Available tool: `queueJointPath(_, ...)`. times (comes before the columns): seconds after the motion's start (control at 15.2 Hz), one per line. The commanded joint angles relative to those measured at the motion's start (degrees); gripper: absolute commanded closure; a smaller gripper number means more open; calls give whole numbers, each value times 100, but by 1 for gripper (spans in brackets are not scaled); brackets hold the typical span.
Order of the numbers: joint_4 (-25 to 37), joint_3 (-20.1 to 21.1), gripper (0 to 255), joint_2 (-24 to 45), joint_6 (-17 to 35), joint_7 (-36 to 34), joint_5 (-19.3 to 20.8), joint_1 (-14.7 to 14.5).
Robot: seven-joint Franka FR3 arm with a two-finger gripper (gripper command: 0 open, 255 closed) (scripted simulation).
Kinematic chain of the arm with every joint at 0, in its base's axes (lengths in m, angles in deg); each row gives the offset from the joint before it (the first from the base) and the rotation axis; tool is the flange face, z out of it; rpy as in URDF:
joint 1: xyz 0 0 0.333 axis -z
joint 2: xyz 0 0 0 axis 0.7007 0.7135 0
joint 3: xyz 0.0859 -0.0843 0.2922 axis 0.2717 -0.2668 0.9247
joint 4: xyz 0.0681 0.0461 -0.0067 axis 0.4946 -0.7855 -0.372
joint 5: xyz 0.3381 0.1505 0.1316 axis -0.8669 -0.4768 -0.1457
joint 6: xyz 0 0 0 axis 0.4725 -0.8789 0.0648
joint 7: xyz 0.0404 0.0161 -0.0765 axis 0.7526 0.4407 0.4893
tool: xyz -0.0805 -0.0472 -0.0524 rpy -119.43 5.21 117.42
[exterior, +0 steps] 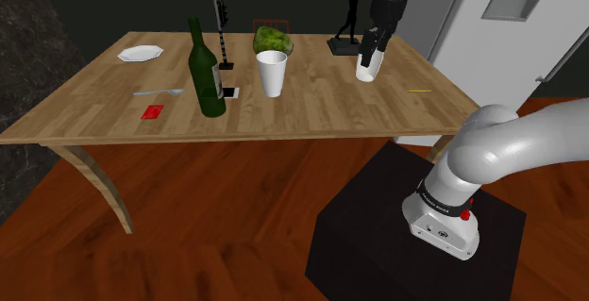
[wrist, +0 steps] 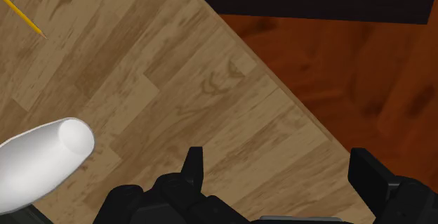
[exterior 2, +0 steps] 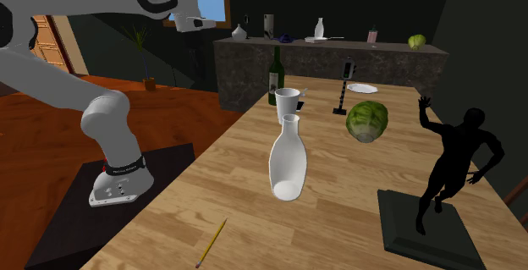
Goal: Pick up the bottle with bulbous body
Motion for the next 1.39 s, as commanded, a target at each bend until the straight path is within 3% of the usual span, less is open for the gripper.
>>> queueJointPath(0.0,0,0,0,0,0,0,0,0)
queueJointPath(0.73,925,-1384,0,1356,693,1318,374,411)
queueJointPath(1.32,2274,-2445,0,2902,996,2507,23,526)
